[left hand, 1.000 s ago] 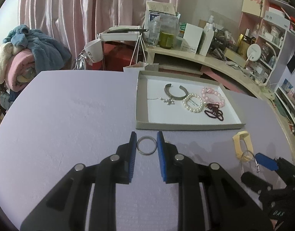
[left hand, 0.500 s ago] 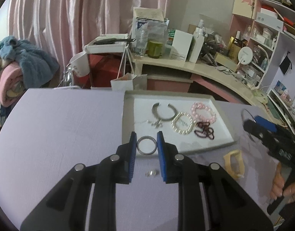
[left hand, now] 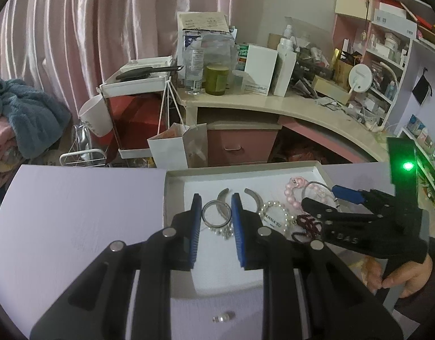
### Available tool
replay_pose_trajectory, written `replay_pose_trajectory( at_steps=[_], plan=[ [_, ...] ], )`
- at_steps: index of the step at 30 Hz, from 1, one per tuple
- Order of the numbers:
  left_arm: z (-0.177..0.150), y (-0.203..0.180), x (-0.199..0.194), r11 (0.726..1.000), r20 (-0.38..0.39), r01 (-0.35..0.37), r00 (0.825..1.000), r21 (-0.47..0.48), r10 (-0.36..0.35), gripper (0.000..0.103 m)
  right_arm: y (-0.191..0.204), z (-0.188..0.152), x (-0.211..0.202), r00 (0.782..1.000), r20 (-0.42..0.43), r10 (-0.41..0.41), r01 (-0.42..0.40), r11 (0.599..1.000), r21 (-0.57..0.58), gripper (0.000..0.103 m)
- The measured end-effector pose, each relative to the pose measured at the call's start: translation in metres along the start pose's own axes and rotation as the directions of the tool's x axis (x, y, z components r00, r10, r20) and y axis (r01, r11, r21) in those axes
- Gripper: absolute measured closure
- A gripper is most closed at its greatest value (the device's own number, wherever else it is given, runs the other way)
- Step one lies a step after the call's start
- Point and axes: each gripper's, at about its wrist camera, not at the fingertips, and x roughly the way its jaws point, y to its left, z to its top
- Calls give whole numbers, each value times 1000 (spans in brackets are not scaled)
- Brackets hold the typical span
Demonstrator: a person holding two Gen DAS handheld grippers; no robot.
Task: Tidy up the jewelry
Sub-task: 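Carry the silver bangle and silver ring into the tray, then open both grippers over the tray and withdraw them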
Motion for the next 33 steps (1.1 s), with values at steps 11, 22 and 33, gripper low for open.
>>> replay_pose_trajectory(
  at_steps=[11, 22, 33],
  plan=[
    [3, -6, 29, 1000, -34, 13, 999, 22, -12, 82, -26, 2, -5, 999, -5, 34, -33, 998, 49, 18],
    [-1, -11, 41, 999, -57, 38, 998, 19, -37, 82, -77, -23, -46, 998, 52, -18, 8, 983, 181, 18],
    [-4, -11, 75, 999, -111, 38, 993, -4, -39, 82, -73, -33, -57, 997, 73, -10, -3, 984, 176, 18]
  ],
)
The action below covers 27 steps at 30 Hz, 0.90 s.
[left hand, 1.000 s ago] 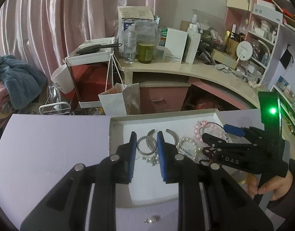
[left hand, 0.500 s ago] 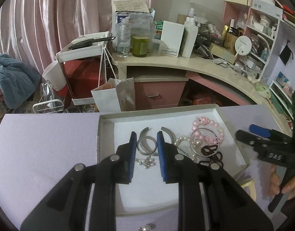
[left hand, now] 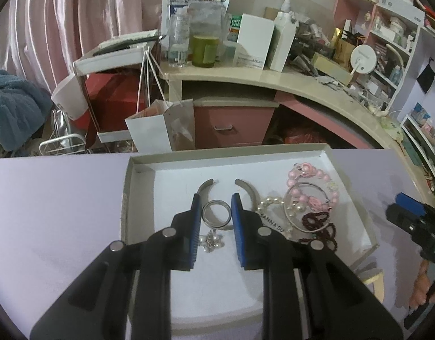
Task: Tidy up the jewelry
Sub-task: 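Open both grippers over the tray and withdraw them, then move the right gripper to the yellow strap watch and close on it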
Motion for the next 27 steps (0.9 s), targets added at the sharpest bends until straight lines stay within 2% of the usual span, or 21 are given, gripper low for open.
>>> replay_pose_trajectory(
  at_steps=[5, 7, 8, 12, 18, 21, 27],
  plan=[
    [2, -2, 11, 1000, -14, -1, 1000, 6, 1, 81, 0, -4, -3, 1000, 2, 2, -2, 1000, 3, 18],
    [2, -1, 11, 1000, -10, -6, 1000, 0, 6, 75, 0, -6, -7, 1000, 4, -2, 2, 1000, 11, 18],
    [2, 0, 9, 1000, -7, -7, 1000, -5, 7, 66, -1, -7, -9, 1000, 7, -5, 5, 1000, 13, 18],
    [-5, 9, -14, 999, 31, -12, 999, -46, 13, 57, -3, -15, -22, 1000, 26, -16, 15, 1000, 20, 18],
    [-34, 35, -64, 989, 80, -66, 994, -136, 78, 42, -11, -38, -37, 1000, 16, -21, 21, 999, 46, 18],
    [-50, 43, -79, 982, 79, -97, 991, -163, 111, 39, -12, -49, -41, 1000, -1, -15, 15, 998, 60, 18],
    [-86, 49, -101, 971, 48, -120, 990, -207, 133, 37, 1, -68, -51, 1000, -17, 4, -3, 999, 36, 18]
  ],
)
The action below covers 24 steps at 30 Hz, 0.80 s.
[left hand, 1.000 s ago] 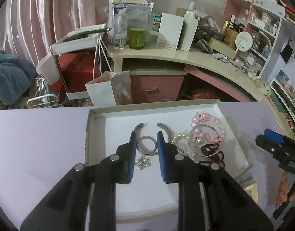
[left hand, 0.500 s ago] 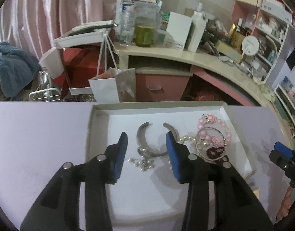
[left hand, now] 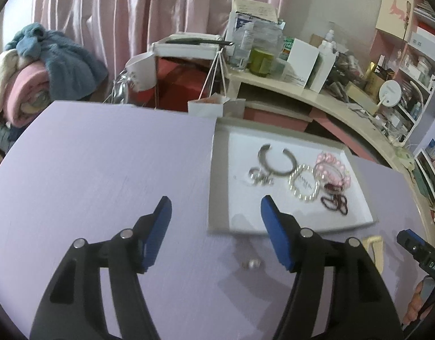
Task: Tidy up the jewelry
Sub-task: 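Move the right gripper to the yellow strap watch and close on it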
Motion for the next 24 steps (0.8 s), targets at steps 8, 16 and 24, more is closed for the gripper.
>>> replay_pose_trajectory(
  at_steps=[8, 16, 24],
  plan=[
    [-31, 0, -17, 1000, -33, 17, 999, -4, -17, 37, 20, -18, -12, 1000, -5, 29, -29, 999, -39, 18],
    [-42, -2, -31, 1000, -29, 26, 999, 0, -26, 37, 30, -29, -19, 999, -14, 42, -43, 998, -52, 18],
    [-47, -5, -35, 1000, -35, 29, 999, 13, -28, 36, 33, -34, -17, 999, -26, 46, -48, 997, -59, 18]
  ],
)
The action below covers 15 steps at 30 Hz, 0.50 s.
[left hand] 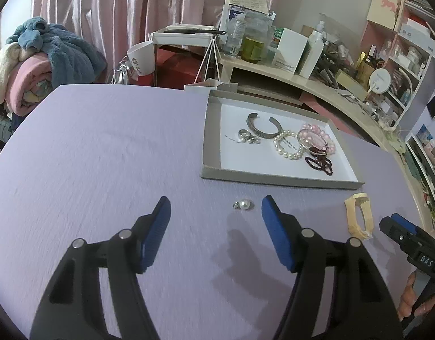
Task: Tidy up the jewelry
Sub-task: 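Move the right gripper to the yellow strap watch and close on it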
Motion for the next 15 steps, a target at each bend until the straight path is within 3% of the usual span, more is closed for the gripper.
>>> replay_pose_trajectory(
  at_steps=[15],
  plan=[
    [-6, -7, 11, 1000, -36, 9, 999, 13, -9, 34, -7, -5, 10, 999, -35, -18, 18, 1000, 23, 18]
  ],
)
